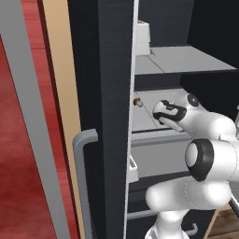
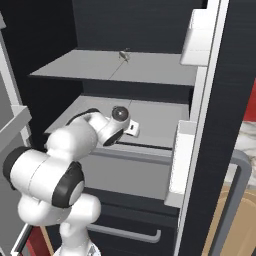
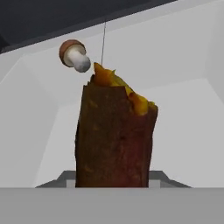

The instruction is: Transport the chicken drumstick and sweet potato to the fridge. Place the chicken drumstick on the rack containing meat and place the sweet potato on the rack containing the vegetable, ensuring meats and vegetables are on different racks.

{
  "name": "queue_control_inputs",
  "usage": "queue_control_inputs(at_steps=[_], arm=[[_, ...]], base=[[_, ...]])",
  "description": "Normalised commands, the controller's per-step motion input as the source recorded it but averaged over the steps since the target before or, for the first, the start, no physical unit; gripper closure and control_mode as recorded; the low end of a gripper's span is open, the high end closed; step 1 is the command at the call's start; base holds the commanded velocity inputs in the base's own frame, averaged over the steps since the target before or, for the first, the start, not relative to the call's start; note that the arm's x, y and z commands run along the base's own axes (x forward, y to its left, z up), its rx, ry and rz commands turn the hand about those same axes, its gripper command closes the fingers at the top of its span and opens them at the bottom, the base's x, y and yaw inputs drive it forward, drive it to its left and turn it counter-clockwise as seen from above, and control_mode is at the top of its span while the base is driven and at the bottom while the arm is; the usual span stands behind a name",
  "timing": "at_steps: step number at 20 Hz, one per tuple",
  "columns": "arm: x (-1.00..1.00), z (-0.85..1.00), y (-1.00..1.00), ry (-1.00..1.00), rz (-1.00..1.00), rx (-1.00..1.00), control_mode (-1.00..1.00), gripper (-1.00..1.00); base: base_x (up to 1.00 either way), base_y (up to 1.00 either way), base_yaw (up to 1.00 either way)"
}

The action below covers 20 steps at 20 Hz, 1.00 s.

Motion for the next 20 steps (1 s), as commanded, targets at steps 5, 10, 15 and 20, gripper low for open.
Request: queue_control_inputs(at_steps=[5,10,15,20], arm=[[0.48,-0.24,-0.06,0.01,0.00,0.00,-1.00,1.00],[0.49,-0.23,-0.04,0.00,0.00,0.00,-1.00,1.00],[0.36,-0.27,-0.01,0.00,0.00,0.00,-1.00,1.00],[0.03,-0.27,-0.01,0.00,0.00,0.00,-1.00,-1.00]], base=[[0.00,0.00,0.00],[0.00,0.00,0.00],[0.00,0.00,0.00],[0.00,0.00,0.00]])
